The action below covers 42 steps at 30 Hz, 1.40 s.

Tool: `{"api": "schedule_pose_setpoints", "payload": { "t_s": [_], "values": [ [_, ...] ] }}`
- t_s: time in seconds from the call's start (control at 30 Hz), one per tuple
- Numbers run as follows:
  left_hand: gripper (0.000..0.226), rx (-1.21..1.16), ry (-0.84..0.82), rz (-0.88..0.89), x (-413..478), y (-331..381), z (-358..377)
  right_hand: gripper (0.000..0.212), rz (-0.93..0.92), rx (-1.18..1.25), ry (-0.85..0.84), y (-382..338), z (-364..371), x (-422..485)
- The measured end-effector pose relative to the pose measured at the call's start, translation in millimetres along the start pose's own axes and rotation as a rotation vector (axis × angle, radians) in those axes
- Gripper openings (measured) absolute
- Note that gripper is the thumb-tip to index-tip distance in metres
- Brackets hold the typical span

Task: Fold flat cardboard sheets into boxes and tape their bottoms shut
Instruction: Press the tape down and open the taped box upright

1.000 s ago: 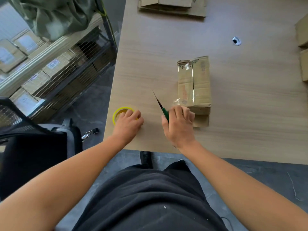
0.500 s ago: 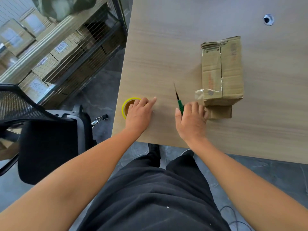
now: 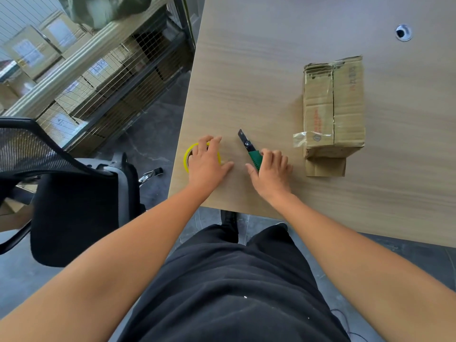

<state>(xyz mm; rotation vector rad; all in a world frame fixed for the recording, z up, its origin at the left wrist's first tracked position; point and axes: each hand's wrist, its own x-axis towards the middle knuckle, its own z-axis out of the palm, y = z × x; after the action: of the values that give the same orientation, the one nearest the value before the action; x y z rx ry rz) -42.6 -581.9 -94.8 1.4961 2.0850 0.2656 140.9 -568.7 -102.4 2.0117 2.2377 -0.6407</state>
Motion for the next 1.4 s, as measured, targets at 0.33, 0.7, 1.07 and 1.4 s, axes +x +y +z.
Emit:
{"api": "schedule_pose_setpoints", "payload": {
  "t_s": [0.33,0.7,1.07,1.4],
  "values": [
    [0.05,-0.24,0.235,0.336,13,98,-28,0.033,-0.286,0.326,0.613,42,-138,-39],
    [0.075,-0.824,0.0,0.147,20,243,35,0.08,-0.024,0.926,0.096,151,-138,26],
    [0.062,-0.569,0.171,0.051,53,283,30,0.071,-0.114,0.983,0.097,206,-135,49],
    [0.018,-1.098,-0.049,-0.114,135,305,39,0.076,-0.157,0.913,0.027,232,-146,69]
  ]
}}
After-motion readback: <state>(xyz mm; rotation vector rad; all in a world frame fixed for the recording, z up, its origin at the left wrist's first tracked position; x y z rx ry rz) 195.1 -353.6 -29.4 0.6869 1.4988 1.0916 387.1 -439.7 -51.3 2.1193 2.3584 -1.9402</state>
